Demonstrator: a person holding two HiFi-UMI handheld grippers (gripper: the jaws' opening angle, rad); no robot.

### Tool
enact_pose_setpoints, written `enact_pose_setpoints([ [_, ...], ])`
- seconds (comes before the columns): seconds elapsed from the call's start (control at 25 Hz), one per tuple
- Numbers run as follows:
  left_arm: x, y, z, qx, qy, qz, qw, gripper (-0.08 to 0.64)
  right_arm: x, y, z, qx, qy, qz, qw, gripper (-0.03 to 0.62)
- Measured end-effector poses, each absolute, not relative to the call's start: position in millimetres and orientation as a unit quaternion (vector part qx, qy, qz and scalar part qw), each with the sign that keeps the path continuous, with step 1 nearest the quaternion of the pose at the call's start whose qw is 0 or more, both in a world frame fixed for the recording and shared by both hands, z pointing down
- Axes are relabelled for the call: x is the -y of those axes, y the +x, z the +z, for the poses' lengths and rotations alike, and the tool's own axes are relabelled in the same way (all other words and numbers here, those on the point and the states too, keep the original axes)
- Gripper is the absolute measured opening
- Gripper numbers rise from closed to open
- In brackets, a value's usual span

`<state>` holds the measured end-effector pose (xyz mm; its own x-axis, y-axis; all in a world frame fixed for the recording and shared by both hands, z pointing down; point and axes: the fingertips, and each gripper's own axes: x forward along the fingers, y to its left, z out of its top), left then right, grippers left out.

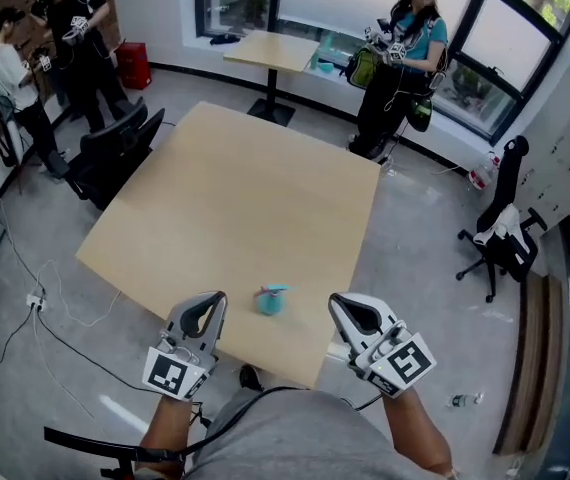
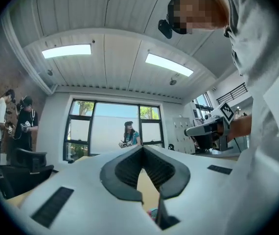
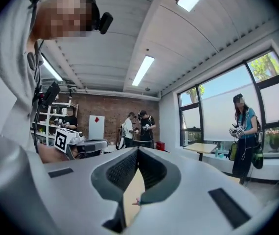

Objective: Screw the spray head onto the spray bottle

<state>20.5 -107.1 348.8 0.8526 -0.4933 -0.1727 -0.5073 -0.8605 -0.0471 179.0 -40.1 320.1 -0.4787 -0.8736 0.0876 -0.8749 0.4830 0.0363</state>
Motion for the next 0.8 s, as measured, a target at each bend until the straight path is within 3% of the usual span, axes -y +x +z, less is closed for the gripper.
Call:
enact_pose_setpoints([
  [0.56,-107.5,91.5,331.9,-0.291,-0.954,0.046,0.058,0.003,-178.9,250.2,325.7,0.879,0.476,0.007,0.042,0.006],
  [0.8,-163.5,81.4,323.4,-0.306,-0.95,0.038,0.049,0.003,-229.0,251.1,323.1,0.885,0.464,0.018,0.031,0.005],
])
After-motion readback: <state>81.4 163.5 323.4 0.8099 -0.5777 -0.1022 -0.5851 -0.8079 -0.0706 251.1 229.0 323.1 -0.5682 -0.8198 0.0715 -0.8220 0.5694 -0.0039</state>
